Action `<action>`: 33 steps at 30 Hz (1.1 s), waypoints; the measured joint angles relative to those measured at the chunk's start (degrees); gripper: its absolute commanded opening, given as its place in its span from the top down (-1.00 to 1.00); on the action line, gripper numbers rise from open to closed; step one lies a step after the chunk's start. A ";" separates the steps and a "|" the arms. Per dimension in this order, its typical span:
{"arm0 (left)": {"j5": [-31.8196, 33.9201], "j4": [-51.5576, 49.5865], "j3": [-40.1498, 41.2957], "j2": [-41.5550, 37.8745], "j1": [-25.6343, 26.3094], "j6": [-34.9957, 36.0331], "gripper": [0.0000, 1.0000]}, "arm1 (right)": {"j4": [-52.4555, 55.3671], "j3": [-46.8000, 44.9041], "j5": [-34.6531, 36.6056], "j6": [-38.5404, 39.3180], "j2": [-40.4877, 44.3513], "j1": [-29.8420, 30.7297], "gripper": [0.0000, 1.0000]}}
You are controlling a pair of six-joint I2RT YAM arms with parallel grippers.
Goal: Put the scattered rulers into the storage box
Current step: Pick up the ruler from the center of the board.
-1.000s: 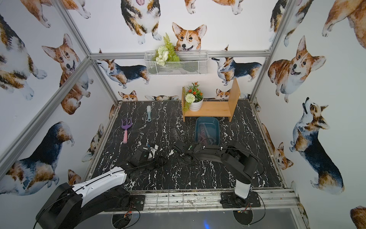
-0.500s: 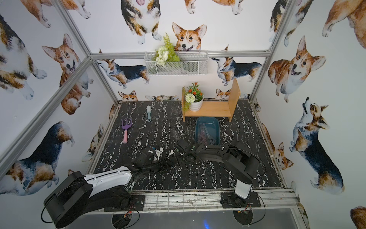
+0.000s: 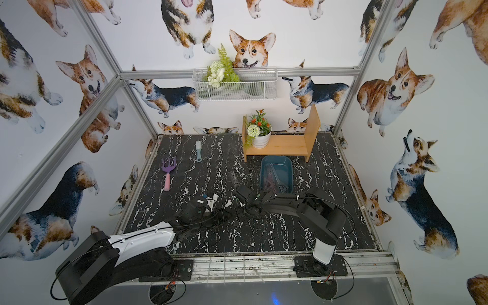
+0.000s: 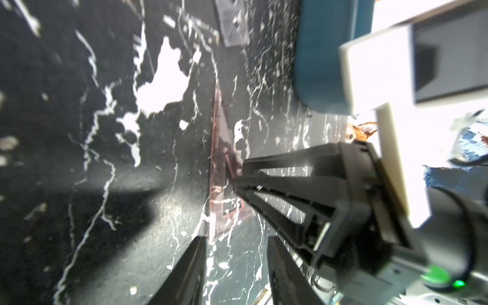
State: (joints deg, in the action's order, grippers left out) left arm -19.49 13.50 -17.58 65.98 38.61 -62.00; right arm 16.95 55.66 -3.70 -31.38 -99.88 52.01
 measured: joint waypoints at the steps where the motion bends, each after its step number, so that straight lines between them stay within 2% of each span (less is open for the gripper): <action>1: 0.24 -0.50 0.00 -0.63 0.00 0.02 0.10 | 0.90 0.26 0.22 0.02 0.11 0.00 0.33; 6: 1.75 -2.78 0.00 -3.34 -0.02 0.22 0.10 | 5.92 1.92 0.98 0.44 0.37 0.02 0.20; 13: 3.15 -5.03 0.68 -6.45 -0.07 0.24 0.09 | 10.64 5.84 3.23 2.32 -0.39 1.40 0.18; 27: 4.28 -7.21 2.67 -9.86 -0.39 0.22 0.07 | 17.33 13.11 8.17 4.85 -6.80 3.85 0.26; 33: 4.26 -7.21 2.78 -9.22 -0.44 0.20 0.06 | 17.77 13.29 8.22 4.90 -7.63 3.85 0.41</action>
State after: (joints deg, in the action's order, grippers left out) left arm -15.22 6.28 -14.81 56.75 38.17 -61.80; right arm 34.72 68.95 4.51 -26.48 -107.50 55.86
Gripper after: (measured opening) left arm 0.466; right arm 0.327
